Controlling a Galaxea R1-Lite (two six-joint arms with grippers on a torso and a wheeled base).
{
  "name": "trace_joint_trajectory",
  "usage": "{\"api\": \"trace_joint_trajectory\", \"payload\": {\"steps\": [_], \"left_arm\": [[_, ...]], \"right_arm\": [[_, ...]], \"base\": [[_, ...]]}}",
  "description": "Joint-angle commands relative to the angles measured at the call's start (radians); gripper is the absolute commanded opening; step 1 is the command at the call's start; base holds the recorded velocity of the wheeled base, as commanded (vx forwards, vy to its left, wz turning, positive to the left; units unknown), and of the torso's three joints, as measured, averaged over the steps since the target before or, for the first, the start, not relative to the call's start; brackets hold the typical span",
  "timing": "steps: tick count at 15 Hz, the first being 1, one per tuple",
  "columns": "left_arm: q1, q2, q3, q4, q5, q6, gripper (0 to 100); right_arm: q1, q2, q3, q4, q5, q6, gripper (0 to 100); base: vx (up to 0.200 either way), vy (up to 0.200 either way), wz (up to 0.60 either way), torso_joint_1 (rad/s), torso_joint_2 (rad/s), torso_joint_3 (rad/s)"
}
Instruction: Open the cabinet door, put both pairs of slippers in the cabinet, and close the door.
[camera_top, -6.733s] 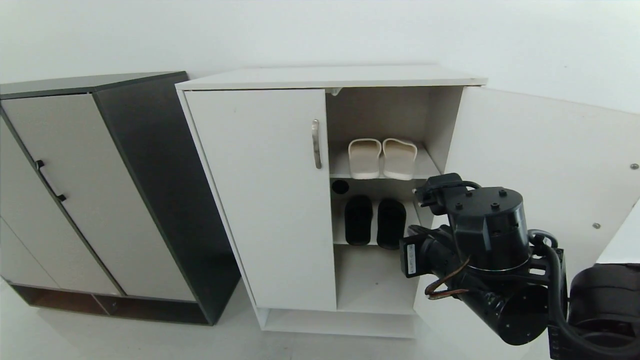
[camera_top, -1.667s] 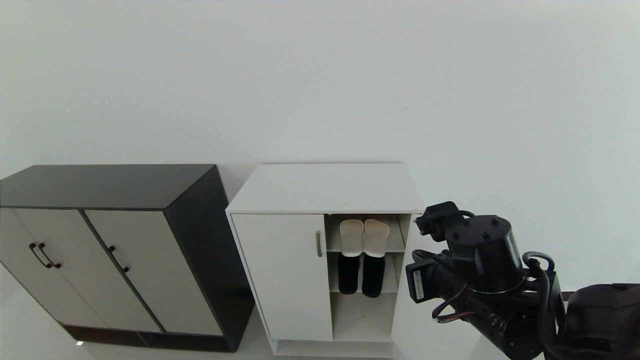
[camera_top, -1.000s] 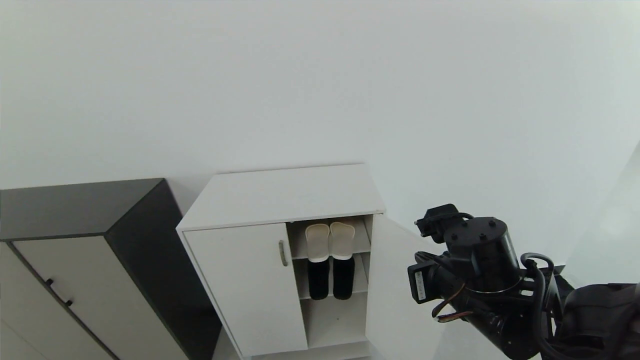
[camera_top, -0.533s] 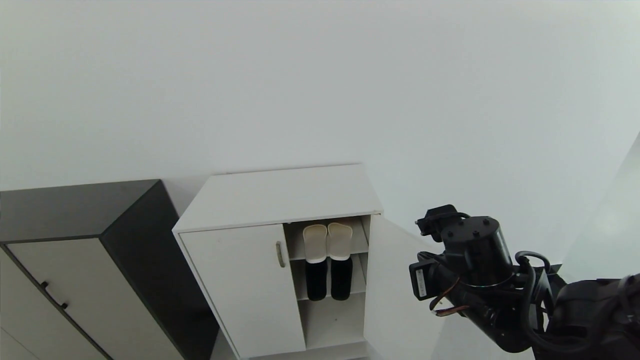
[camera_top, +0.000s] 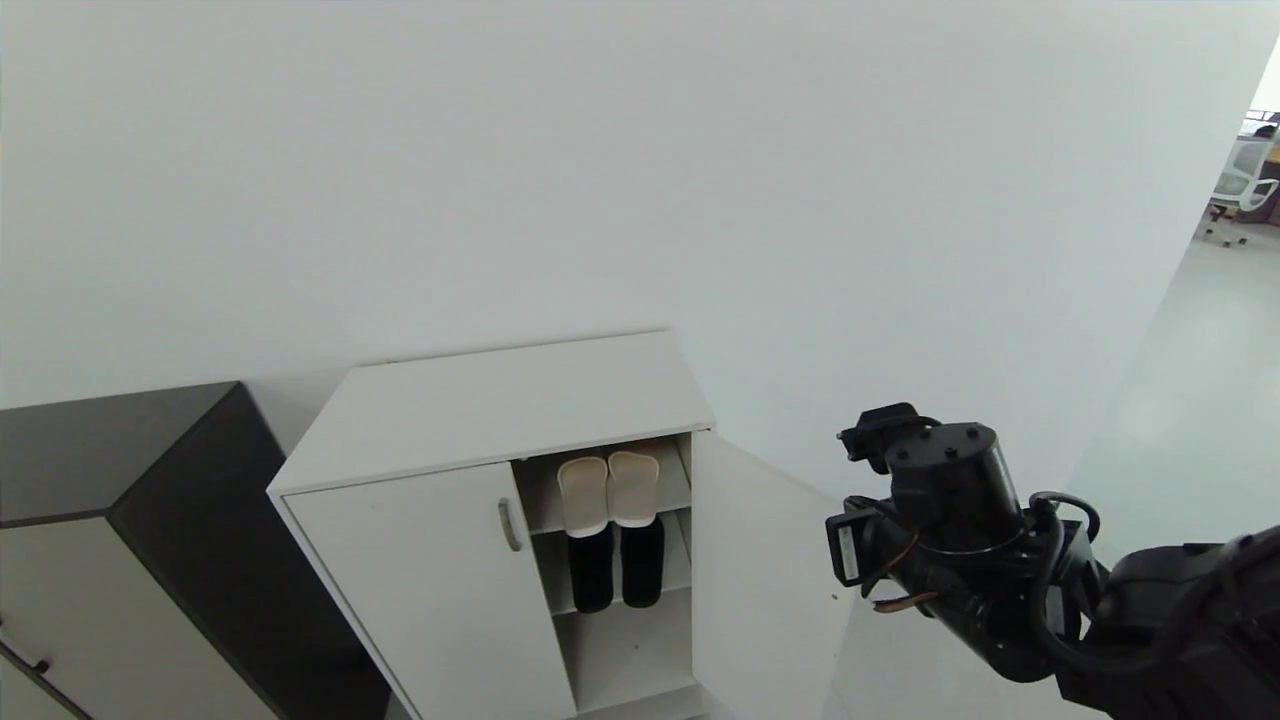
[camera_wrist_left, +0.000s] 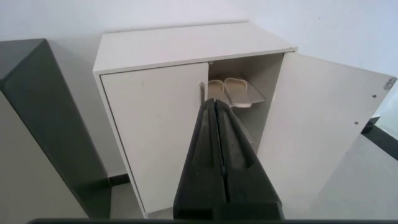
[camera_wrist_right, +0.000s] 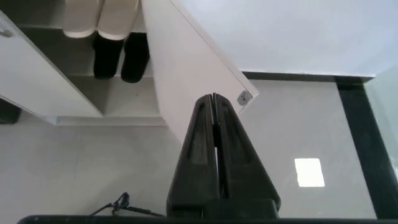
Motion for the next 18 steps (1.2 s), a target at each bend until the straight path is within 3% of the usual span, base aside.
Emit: {"api": "trace_joint_trajectory", "payload": {"steps": [1,4,8,10,18], "left_arm": [[0.0,0.0,0.0,0.0,-0.001,0.0,0],[0.0,0.0,0.0,0.0,-0.001,0.002,0],[0.0,0.0,0.0,0.0,-0.002,0.0,0],[0.0,0.002,0.0,0.0,-0.002,0.0,0],[0.0,0.002,0.0,0.0,-0.004,-0.002,0]], "right_arm": [[-0.071,0.034,-0.042,-0.001,0.031,-0.003,0],[-0.16,0.104,-0.125,-0.021,0.134,-0.004,0],[-0.273,0.301,-0.174,-0.279,0.234,-0.101,0],[-0.31,0.377,-0.211,-0.317,0.245,-0.13,0],[-0.324,0.479,-0.292,-0.319,0.277,-0.133,0]], "base": [[0.0,0.0,0.0,0.0,0.0,0.0],[0.0,0.0,0.0,0.0,0.0,0.0],[0.0,0.0,0.0,0.0,0.0,0.0],[0.0,0.0,0.0,0.0,0.0,0.0],[-0.025,0.0,0.0,0.0,0.0,0.0]]}}
